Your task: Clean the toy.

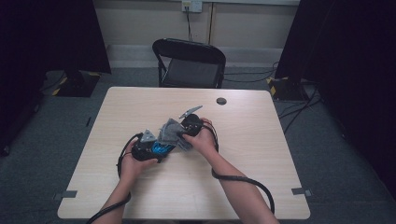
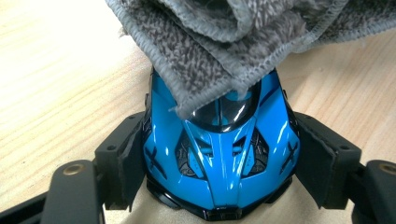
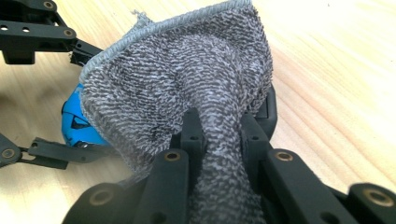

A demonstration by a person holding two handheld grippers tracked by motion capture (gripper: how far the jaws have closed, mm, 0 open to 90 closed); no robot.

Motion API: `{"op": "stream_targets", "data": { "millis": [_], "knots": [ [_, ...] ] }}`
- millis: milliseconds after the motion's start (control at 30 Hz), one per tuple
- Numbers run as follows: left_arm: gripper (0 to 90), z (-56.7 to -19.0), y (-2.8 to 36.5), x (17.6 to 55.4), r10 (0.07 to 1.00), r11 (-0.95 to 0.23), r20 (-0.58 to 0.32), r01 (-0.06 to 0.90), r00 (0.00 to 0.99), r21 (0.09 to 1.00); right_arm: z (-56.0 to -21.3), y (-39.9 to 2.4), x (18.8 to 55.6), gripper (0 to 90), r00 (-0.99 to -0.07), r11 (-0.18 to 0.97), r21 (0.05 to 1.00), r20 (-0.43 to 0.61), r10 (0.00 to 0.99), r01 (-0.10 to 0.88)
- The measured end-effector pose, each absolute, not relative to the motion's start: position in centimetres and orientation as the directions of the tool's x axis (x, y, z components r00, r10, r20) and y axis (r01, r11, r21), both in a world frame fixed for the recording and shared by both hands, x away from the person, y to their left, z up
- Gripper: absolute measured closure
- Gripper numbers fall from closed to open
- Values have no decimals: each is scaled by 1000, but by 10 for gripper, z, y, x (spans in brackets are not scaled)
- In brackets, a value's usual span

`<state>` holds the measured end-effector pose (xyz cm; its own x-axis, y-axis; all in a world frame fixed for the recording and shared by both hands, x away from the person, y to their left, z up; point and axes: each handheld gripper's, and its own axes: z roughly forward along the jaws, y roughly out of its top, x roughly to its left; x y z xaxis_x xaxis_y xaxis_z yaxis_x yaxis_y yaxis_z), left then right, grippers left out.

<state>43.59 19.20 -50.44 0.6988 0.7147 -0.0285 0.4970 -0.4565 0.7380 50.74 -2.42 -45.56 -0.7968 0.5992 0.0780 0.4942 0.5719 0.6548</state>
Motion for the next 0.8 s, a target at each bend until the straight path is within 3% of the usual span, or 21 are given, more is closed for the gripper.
{"op": "stream_targets", "data": {
  "millis": [800],
  "knots": [
    [254,-504,192,436,715,-456,-28,497,699,738,-454,-30,518,768,-771,556,656,63,634,511]
  ]
}}
